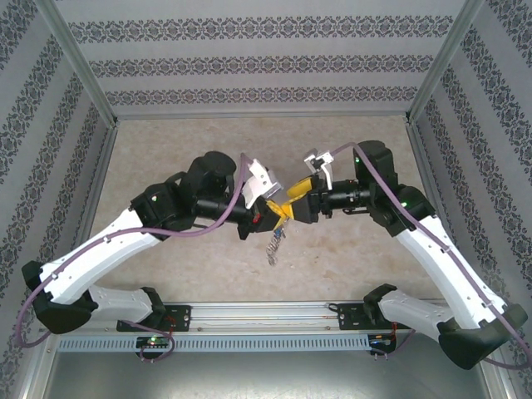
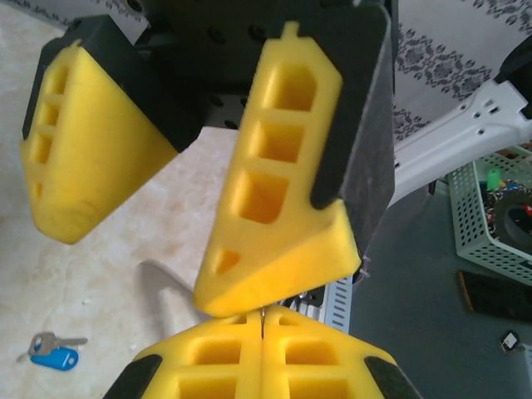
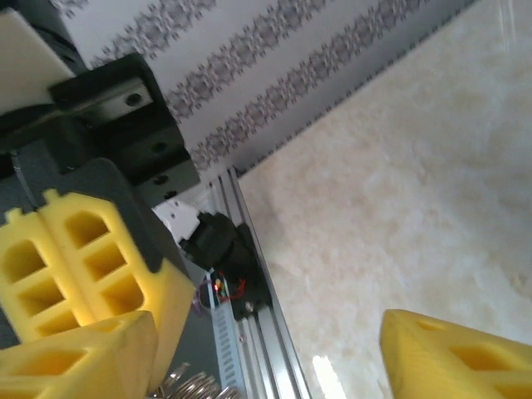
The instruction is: Put the keys on the keyring
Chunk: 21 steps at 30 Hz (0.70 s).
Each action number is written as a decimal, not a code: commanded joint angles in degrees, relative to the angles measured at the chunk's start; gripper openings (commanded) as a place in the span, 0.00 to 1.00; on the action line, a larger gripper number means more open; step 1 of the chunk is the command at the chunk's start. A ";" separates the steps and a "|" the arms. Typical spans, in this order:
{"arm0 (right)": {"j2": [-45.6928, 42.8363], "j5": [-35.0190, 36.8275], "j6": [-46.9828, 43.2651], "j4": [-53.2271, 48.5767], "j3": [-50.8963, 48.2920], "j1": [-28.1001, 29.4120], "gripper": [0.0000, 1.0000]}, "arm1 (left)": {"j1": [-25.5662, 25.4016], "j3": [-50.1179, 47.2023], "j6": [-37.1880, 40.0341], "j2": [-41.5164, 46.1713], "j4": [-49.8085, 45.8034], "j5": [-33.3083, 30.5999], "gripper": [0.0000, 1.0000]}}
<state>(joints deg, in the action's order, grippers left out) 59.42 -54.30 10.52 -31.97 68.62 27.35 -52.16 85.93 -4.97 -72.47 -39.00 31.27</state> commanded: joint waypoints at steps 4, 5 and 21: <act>-2.84 -2.81 -1.11 3.25 2.97 -1.50 0.61 | 2.55 8.78 4.96 -4.38 -6.47 6.15 0.00; -3.41 -1.96 -0.88 3.52 3.00 -1.60 0.59 | 3.28 8.30 4.81 -3.98 -5.12 7.49 0.00; -1.85 -7.58 -2.16 -0.73 13.30 -1.65 0.48 | 14.54 16.67 1.58 -6.62 -0.86 29.11 0.00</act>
<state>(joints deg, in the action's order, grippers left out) 57.39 -58.67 11.29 -30.46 80.77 26.00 -38.13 102.52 -2.79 -79.81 -41.54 55.88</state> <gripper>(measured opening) 0.476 0.043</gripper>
